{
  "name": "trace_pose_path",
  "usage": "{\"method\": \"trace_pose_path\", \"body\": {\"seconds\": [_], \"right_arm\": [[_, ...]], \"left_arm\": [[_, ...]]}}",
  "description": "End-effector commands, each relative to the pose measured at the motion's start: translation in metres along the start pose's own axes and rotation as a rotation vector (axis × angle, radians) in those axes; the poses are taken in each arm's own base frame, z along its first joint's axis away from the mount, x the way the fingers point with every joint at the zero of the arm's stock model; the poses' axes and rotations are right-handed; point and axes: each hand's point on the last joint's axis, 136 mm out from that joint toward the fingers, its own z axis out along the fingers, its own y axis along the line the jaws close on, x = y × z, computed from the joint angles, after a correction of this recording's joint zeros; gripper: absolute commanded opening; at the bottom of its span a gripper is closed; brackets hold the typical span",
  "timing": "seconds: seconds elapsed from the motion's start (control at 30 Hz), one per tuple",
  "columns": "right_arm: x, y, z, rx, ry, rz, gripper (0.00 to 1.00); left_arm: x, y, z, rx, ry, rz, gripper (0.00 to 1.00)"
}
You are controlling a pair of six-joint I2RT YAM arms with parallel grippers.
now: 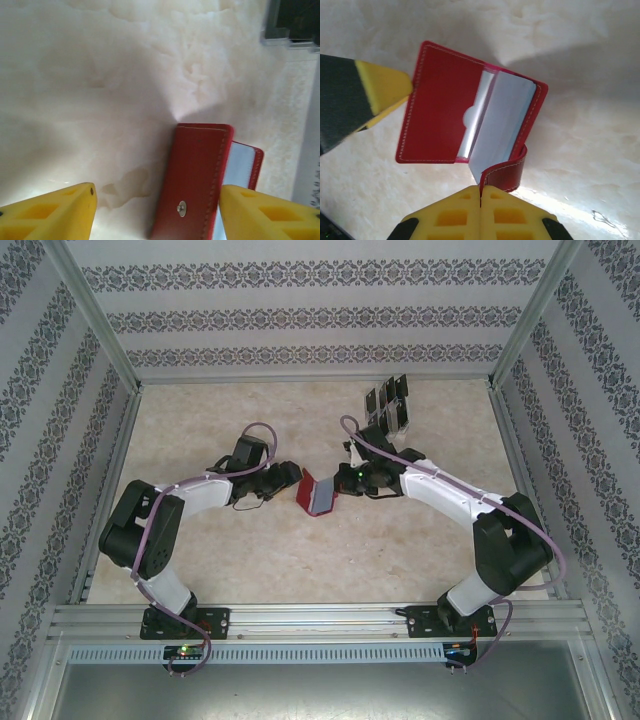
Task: Put the credit cards into the card holder
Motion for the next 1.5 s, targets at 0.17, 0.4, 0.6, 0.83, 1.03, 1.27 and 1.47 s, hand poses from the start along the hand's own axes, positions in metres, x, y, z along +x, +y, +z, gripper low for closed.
{"method": "trace_pose_path", "body": {"seconds": [0.17,0.4,0.6,0.83,1.03,1.27,1.47], "right_arm": [[-0.001,-0.013,0.0,-0.026,-0.042,0.033,0.0],[0.005,-0.041,0.006,0.017,-0.037,0.083,0.0],[0.012,-0.062,0.016,0.05,-0.026,0.118,0.14],[0.013,-0.074,0.021,0.089,-0.012,0.12,0.28],[0.01,-0.072,0.007,0.093,-0.036,0.129,0.38],[-0.003,-0.014,-0.027,-0.024,-0.116,0.077,0.41],[-0.008,0.04,-0.012,-0.118,-0.078,0.014,0.41]], "left_arm": [[0.019,0.027,0.009,-0.257,0.106,0.199,0.63],[0.026,0.039,0.007,-0.326,0.115,0.238,0.56],[0.036,0.046,0.005,-0.359,0.132,0.26,0.54],[0.046,0.045,0.002,-0.356,0.134,0.266,0.53],[0.048,0.039,-0.002,-0.339,0.121,0.268,0.53],[0.045,0.03,-0.004,-0.321,0.108,0.277,0.53],[0.043,0.025,-0.004,-0.318,0.105,0.288,0.53]]}}
